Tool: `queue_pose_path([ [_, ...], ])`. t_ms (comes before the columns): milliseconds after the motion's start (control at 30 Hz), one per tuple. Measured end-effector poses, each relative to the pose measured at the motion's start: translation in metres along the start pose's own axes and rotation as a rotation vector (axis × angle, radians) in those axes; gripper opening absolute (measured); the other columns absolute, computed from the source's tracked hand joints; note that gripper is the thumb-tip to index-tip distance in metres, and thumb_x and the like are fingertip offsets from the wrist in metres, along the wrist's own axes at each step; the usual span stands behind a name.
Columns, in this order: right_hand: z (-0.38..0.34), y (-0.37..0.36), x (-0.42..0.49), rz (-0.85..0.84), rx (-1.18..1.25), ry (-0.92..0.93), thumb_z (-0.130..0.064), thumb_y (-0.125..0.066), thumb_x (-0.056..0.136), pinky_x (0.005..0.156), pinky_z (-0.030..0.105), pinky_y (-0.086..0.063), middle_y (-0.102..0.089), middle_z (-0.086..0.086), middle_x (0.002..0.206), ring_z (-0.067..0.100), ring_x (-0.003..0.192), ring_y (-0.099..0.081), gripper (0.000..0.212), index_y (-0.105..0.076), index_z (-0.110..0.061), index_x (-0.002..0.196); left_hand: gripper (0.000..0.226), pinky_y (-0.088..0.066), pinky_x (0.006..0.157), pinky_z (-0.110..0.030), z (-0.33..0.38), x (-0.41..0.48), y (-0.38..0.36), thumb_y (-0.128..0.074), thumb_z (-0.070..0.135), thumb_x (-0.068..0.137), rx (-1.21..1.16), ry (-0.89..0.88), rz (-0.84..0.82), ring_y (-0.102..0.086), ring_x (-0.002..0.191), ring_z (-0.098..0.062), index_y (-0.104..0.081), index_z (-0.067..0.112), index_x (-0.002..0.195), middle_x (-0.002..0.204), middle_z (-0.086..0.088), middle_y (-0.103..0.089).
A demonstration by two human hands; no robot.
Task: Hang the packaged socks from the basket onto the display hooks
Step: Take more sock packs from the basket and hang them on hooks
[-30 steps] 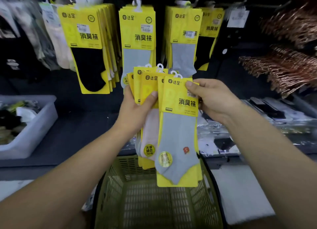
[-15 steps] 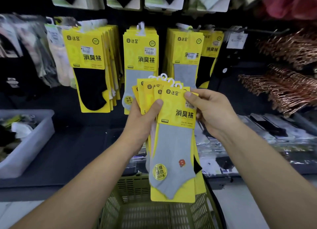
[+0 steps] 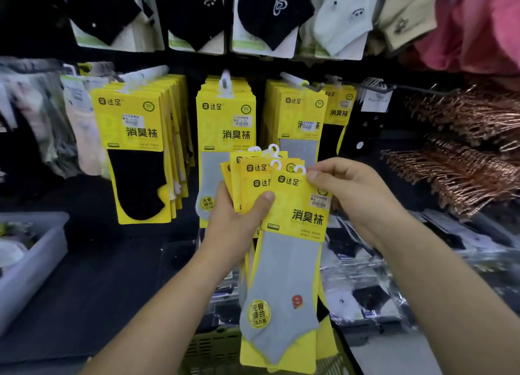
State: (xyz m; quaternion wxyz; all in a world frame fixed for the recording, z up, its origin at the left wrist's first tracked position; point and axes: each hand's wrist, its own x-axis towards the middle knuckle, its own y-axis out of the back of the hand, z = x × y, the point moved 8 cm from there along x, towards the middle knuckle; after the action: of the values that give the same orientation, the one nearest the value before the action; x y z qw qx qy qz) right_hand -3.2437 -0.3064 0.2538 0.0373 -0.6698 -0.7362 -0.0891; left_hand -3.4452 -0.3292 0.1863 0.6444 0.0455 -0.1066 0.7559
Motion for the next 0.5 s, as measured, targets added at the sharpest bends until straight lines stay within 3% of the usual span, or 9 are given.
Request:
queue_pose_path([
  [167, -0.018, -0.005, 0.005, -0.019, -0.177, 0.076, -0.023, -0.078, 0.083, 0.078, 0.035, -0.058, -0.073, 0.016, 0.086, 0.017, 0.078, -0.069, 0.010, -0.075, -0.014, 0.081, 0.036, -0.061, 0.073, -0.017, 0.000, 0.004, -0.001, -0.079, 0.021, 0.093, 0.052, -0.072, 0.012, -0.075, 0.095, 0.005, -0.054, 0.035, 0.115, 0.102, 0.033, -0.075],
  [267, -0.018, -0.007, 0.010, -0.104, -0.219, 0.024, -0.024, -0.077, 0.085, 0.078, 0.031, -0.057, -0.076, 0.005, 0.086, 0.016, 0.081, -0.072, 0.010, -0.077, -0.019, 0.077, 0.039, -0.061, 0.073, -0.017, 0.003, 0.003, -0.003, -0.079, 0.018, 0.093, 0.043, -0.082, -0.012, -0.075, 0.095, 0.004, -0.053, 0.036, 0.116, 0.103, 0.033, -0.075],
  [333, -0.017, -0.004, 0.014, -0.116, -0.216, -0.017, -0.024, -0.076, 0.086, 0.079, 0.037, -0.058, -0.077, 0.005, 0.089, 0.022, 0.084, -0.073, 0.009, -0.077, -0.018, 0.080, 0.039, -0.061, 0.073, -0.016, 0.005, 0.002, -0.003, -0.079, 0.018, 0.093, 0.042, -0.088, -0.022, -0.075, 0.096, 0.005, -0.053, 0.036, 0.116, 0.103, 0.033, -0.075],
  [400, -0.018, 0.000, 0.017, -0.099, -0.196, -0.041, -0.022, -0.074, 0.088, 0.077, 0.043, -0.059, -0.077, 0.010, 0.092, 0.028, 0.085, -0.074, 0.011, -0.076, -0.012, 0.087, 0.041, -0.061, 0.075, -0.017, 0.010, 0.003, -0.004, -0.081, 0.026, 0.090, 0.025, -0.093, -0.020, -0.075, 0.098, 0.004, -0.053, 0.037, 0.117, 0.105, 0.033, -0.075],
  [500, -0.029, 0.005, 0.026, -0.067, -0.216, 0.032, -0.021, -0.073, 0.089, 0.073, 0.028, -0.055, -0.077, 0.004, 0.091, 0.015, 0.083, -0.073, 0.009, -0.077, -0.014, 0.088, 0.057, -0.062, 0.085, -0.027, 0.020, 0.005, -0.002, -0.089, 0.052, 0.078, 0.005, -0.106, -0.015, -0.074, 0.106, 0.000, -0.052, 0.040, 0.120, 0.111, 0.031, -0.074],
])
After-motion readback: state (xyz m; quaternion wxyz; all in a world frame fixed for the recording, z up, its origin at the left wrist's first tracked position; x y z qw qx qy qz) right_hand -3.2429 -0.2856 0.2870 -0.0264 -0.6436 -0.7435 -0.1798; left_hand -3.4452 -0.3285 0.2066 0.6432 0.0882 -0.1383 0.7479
